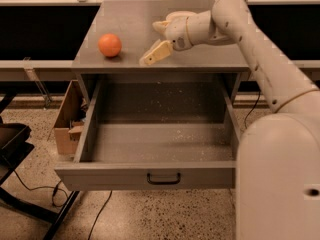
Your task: Place orange into top drawer
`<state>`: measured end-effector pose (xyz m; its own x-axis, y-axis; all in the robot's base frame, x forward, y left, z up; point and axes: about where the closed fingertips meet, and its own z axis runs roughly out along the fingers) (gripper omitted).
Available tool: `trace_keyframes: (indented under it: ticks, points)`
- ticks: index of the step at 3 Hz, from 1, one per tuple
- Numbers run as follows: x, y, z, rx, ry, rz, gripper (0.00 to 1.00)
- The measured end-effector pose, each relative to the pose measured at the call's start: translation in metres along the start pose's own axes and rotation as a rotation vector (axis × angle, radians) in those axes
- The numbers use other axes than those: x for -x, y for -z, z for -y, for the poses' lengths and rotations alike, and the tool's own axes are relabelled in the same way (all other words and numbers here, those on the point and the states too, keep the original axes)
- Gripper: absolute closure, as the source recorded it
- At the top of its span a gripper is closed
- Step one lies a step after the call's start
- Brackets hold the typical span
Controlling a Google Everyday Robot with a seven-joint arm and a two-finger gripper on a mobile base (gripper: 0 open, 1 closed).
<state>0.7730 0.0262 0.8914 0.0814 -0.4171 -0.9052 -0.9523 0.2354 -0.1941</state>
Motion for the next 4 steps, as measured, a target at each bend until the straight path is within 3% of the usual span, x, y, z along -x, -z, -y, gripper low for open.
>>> trace_keyframes:
  ticks: [1, 4]
  points:
    - [0.001, -0.046, 0.011, 0.024, -0.016, 0.040, 0.00]
    - [0.014, -0.120, 0.031, 0.049, -0.033, 0.019, 0.01]
